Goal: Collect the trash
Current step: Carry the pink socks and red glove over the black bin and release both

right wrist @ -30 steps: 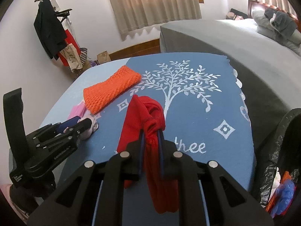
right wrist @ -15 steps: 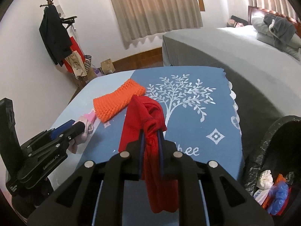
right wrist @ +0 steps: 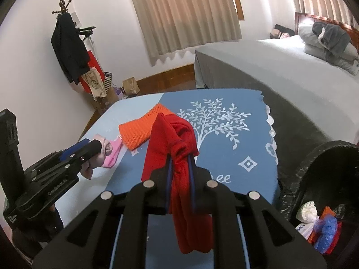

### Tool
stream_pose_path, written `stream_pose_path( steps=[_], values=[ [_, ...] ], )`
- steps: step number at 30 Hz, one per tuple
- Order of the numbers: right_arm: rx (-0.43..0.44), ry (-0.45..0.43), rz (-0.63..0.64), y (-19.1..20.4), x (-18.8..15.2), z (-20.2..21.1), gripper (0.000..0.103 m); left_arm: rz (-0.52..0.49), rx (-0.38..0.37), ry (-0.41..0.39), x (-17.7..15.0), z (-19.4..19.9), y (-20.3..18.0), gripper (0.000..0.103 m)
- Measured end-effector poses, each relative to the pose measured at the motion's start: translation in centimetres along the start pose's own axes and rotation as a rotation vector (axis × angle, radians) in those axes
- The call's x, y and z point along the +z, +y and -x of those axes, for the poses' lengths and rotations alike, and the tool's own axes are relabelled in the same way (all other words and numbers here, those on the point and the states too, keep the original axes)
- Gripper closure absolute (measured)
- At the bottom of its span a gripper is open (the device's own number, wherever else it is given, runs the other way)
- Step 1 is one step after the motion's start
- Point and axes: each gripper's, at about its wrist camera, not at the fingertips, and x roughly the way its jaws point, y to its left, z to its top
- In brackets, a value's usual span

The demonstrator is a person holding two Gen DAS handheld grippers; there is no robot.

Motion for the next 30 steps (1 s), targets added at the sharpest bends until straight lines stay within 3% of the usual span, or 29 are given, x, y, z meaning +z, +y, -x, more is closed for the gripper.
stream_pose_path(
  steps=[14,30],
  values=[
    [-0.033,-0.068,-0.027,-1.9,-0.1,5.1,0.09,-0.057,-0.056,-0.033,1.1,1.9,-4.4,0.073],
    [-0.149,-0.168,-0.057,-6.3,-0.9,12.6,0.09,-0.138,-0.211,-0.06,1.9,4.4,-12.7,0.073]
  ],
)
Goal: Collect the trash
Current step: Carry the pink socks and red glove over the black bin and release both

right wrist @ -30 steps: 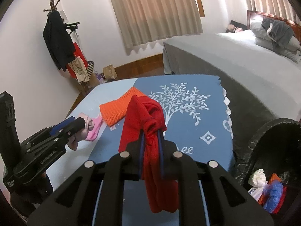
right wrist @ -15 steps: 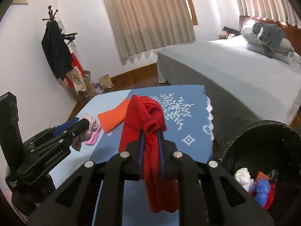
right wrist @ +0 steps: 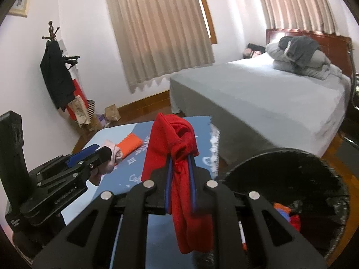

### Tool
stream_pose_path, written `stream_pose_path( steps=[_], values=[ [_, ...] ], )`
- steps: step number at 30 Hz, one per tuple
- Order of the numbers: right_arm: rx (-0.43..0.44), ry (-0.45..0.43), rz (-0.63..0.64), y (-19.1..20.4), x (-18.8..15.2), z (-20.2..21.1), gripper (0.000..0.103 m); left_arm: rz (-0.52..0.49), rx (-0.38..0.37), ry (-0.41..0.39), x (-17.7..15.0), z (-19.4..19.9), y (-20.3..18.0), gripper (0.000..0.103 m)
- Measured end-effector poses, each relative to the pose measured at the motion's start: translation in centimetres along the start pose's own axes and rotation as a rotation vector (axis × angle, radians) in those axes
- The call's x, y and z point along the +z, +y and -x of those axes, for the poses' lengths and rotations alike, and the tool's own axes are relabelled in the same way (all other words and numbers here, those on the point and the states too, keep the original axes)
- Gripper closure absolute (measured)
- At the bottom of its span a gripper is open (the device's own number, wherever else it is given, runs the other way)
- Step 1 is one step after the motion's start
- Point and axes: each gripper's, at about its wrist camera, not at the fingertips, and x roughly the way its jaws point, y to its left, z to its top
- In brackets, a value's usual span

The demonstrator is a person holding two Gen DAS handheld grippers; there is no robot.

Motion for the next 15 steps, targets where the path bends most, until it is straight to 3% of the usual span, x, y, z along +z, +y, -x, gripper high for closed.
stream_pose_path(
  steps=[15],
  values=[
    [-0.126,-0.057,-0.054,-5.8,-1.6,4.8,0.09,-0.076,-0.122,-0.011,0.7,-0.1,-7.2,0.073]
  ],
)
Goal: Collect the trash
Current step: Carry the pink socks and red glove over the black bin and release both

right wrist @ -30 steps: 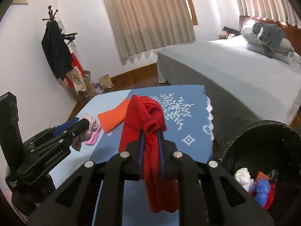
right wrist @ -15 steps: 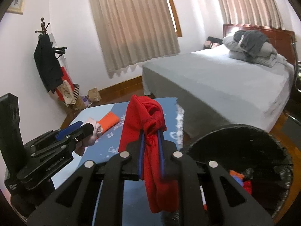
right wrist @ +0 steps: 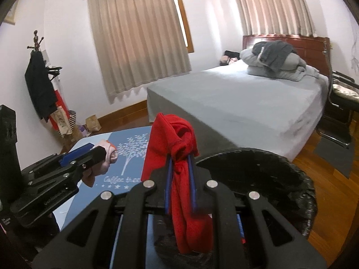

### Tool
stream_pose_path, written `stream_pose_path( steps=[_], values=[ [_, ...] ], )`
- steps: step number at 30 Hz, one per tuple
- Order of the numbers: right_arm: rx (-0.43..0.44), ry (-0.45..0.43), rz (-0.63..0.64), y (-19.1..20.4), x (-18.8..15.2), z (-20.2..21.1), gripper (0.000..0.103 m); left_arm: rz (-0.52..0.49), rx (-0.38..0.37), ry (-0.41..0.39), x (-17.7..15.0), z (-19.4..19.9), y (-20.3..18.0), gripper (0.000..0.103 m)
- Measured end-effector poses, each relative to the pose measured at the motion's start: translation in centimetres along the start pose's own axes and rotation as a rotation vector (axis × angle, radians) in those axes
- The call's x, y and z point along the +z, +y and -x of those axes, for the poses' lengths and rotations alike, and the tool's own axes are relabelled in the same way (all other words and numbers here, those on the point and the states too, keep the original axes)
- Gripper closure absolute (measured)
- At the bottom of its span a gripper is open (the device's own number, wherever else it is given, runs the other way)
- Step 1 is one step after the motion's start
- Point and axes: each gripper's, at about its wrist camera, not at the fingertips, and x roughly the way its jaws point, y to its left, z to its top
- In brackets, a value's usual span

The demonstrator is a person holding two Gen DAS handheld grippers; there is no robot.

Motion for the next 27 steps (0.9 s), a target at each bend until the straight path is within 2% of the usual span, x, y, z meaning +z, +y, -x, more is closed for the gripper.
stream_pose_path(
  steps=[12,27],
  values=[
    [-0.088,-0.011,-0.055,-4.6,-1.1,1.6,0.09,-0.05,-0.076,-0.001,0.4,-2.4,-4.8,0.073],
    [-0.152,0.021,-0.108,-10.0,-2.6,0.2,0.09,-0.107,-0.165,0.071,-0.3,-8.1,-9.5,0.073]
  ],
)
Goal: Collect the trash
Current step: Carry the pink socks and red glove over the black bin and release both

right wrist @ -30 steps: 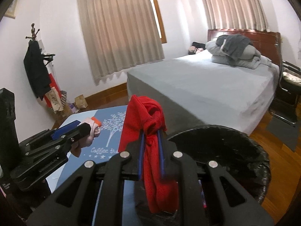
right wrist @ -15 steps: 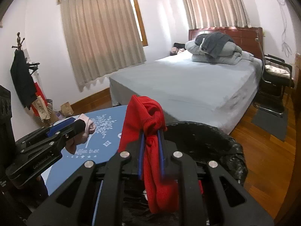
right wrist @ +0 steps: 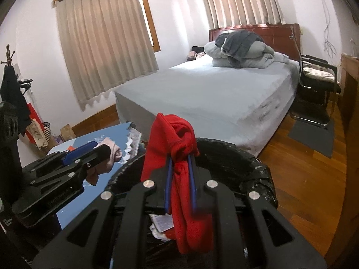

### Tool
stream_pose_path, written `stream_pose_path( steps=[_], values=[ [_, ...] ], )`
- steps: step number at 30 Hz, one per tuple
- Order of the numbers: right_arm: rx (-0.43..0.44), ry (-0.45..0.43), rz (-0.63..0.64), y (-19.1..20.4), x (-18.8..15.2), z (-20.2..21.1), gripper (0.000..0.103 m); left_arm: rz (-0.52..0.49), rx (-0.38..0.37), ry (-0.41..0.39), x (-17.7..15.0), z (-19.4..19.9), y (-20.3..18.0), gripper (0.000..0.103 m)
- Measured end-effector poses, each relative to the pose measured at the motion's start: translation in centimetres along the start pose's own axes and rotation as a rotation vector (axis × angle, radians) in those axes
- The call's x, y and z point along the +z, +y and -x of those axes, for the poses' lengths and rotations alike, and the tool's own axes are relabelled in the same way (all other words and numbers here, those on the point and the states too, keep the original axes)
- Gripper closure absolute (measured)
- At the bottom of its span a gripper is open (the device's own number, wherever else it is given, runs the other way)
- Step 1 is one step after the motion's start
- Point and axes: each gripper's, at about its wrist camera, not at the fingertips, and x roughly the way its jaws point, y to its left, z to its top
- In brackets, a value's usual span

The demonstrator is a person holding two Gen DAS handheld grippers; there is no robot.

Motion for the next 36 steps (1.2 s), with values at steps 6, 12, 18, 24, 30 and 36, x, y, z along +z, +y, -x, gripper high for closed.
stream_pose_path(
  steps=[6,12,18,24,30,36],
  values=[
    [-0.008,0.021,-0.017,-0.9,-0.3,-1.3,0.09,-0.003,-0.02,0.018,0.0,-2.1,-0.6,0.073],
    [-0.019,0.041,-0.027,-1.2,-0.8,-2.1,0.087,0.004,-0.038,0.037,0.0,-3.1,-0.6,0.073],
    [-0.043,0.053,-0.042,-1.8,-1.0,-2.6,0.075,0.024,-0.06,0.049,0.1,-3.8,-0.1,0.06],
    [-0.066,0.036,-0.051,-2.3,-0.9,-2.4,0.052,0.034,-0.042,0.045,0.2,-3.8,0.4,0.041],
    [-0.104,0.002,-0.048,-2.5,-0.9,-1.5,0.014,0.044,0.016,0.026,0.5,-2.7,1.8,0.021],
    [-0.102,0.008,-0.076,-2.4,-0.6,-0.7,0.007,0.058,0.068,0.023,0.3,-1.2,3.6,0.007]
  ],
)
